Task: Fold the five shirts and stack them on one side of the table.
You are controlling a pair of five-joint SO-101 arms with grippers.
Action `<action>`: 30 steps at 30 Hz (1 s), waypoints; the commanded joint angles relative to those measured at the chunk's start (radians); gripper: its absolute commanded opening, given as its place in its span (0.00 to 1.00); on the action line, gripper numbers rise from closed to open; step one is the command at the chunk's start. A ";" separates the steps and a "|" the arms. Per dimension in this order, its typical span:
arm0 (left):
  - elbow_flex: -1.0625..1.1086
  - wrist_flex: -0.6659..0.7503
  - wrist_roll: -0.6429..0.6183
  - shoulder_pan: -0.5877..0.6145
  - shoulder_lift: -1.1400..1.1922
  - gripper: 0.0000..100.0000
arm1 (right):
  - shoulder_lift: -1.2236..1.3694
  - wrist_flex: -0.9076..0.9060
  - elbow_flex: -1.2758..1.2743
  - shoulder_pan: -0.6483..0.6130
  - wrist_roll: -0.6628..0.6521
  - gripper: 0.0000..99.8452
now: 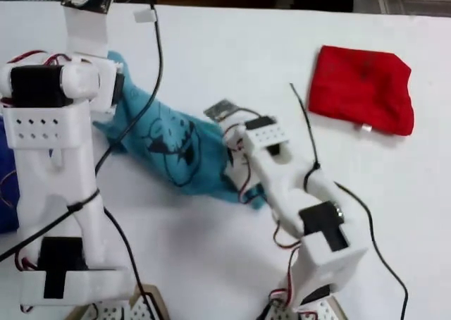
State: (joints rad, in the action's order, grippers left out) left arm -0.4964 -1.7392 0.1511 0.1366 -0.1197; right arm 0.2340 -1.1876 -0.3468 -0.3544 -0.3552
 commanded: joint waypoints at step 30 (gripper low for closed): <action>0.071 -0.043 -0.009 0.011 -0.491 0.02 | -0.073 -0.414 1.517 0.426 -0.213 0.02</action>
State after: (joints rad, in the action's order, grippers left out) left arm -0.4826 -1.7714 0.1511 0.1458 -0.5646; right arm 0.2355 -1.5804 1.0771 0.0629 -0.5593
